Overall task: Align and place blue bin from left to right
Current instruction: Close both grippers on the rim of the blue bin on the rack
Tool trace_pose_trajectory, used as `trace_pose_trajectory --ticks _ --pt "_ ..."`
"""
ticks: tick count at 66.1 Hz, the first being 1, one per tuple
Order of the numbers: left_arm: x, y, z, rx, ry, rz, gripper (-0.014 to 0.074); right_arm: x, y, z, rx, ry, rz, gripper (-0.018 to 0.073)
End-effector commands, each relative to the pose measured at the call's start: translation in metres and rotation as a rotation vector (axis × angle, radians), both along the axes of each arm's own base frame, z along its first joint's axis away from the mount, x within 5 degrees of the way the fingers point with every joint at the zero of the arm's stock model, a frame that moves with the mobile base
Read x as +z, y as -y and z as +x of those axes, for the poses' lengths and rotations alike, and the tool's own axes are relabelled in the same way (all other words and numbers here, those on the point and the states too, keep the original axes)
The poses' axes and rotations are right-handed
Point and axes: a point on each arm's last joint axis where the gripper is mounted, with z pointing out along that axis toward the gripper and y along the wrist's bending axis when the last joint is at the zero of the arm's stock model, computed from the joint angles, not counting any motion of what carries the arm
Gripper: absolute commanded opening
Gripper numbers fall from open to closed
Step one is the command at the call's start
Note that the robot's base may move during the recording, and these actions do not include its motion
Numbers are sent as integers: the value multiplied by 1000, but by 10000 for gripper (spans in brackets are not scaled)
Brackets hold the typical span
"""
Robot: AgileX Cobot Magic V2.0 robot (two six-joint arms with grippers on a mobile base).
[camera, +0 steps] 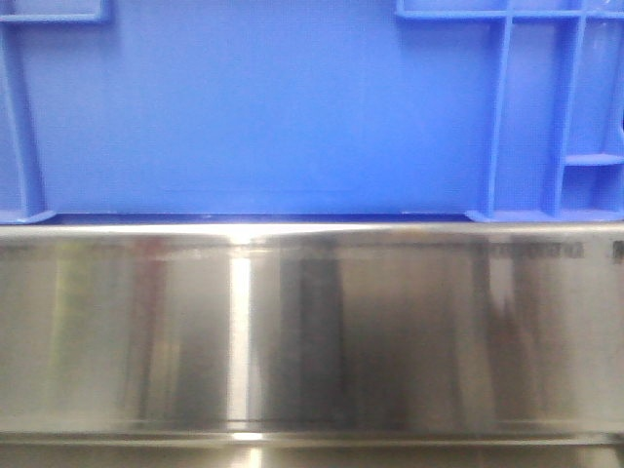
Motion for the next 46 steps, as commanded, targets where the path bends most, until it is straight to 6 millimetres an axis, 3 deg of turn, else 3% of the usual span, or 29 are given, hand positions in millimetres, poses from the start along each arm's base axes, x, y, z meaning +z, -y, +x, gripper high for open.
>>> trace_pose_trajectory --ticks 1,46 --pt "2 0 -1 -5 17 -6 -111 2 0 0 -1 18 -8 -74" --pt "5 0 -1 -4 46 -7 -111 7 0 -1 -5 73 -12 -74"
